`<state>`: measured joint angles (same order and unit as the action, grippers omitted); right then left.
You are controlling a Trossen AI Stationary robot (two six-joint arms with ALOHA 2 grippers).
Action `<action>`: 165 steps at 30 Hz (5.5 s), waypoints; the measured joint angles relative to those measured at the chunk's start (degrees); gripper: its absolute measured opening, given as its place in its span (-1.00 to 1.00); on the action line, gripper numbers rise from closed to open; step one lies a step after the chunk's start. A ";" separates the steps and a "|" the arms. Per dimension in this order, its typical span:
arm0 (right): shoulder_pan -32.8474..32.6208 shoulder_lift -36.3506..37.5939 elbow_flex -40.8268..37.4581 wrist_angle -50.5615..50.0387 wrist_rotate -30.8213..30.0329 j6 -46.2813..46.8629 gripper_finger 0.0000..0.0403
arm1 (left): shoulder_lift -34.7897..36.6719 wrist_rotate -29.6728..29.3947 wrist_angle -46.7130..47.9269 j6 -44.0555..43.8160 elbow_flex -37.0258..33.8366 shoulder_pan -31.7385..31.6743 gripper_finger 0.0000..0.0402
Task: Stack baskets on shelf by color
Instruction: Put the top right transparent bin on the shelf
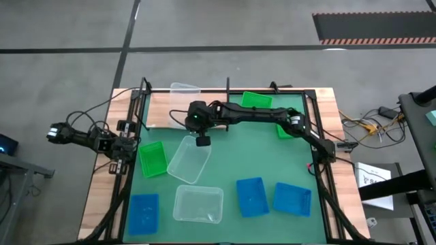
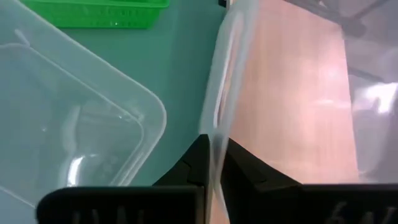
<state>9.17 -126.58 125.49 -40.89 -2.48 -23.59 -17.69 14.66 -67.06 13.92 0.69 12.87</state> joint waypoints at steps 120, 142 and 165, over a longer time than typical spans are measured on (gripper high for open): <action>-29.69 37.64 -38.63 -5.22 -12.57 26.09 -0.96 | -55.61 -34.56 137.22 -14.48 60.96 -40.68 -0.96; -29.93 37.59 -41.75 -5.07 -12.59 29.17 -0.96 | -56.02 -47.49 139.67 -17.45 57.78 -42.48 -0.96; -30.67 37.53 -42.16 -4.70 -12.61 30.05 -0.96 | -60.44 -46.57 124.01 -16.84 53.59 -46.54 -0.96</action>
<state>-21.50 -89.06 83.33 -45.58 -15.09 6.46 -78.14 -31.91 56.95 -2.92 54.28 -33.67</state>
